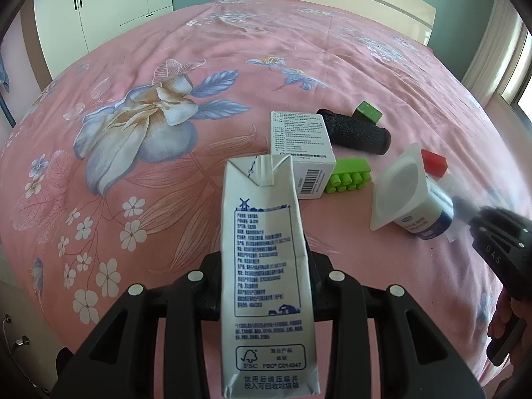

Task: Collect trash
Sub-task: 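Carry the milk carton and clear cup with both grippers over the trash bin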

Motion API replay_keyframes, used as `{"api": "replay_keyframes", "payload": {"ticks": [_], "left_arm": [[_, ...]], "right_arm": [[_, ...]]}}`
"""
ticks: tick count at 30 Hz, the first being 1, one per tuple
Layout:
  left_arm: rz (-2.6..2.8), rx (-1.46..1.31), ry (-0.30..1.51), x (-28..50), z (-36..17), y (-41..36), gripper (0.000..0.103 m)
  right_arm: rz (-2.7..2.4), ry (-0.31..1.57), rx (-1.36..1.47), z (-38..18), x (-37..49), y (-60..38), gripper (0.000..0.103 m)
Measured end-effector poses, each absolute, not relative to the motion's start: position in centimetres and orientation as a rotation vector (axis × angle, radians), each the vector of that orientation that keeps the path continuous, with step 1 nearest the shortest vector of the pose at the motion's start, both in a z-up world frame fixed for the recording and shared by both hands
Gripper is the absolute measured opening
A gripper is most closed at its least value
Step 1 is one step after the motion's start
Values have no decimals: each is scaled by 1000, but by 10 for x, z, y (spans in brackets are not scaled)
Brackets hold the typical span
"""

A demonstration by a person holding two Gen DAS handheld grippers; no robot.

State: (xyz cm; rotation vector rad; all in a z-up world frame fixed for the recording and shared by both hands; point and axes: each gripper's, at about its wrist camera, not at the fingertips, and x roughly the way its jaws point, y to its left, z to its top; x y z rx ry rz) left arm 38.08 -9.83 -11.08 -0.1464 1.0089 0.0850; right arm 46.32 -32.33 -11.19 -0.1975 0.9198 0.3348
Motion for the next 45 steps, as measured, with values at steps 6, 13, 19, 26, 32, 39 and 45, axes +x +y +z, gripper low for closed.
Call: {"api": "replay_keyframes", "payload": {"ticks": [6,13,19,26,32,39,45], "left_arm": [[46,-154,1017,379,-108,-92,37],[-7,-103,990,366,-96,-84,37],[-65,-46,980,348,-89,-79,37],[-135,35,961,318,-78,-77,37],[-187,89,942,289,-67,-76,37],[-231,140,938,257,-63,-75,37],[-249,179,934,231,-62,-72,37]], "right_arm": [[330,925,-179,-104,448,-333,7],[343,925,-197,-88,418,-341,7],[348,914,-199,-78,391,-352,7],[372,895,-198,-66,352,-358,7],[402,878,-214,-52,313,-353,7],[472,861,-257,-38,263,-338,7],[494,857,-295,-28,227,-323,6]]}}
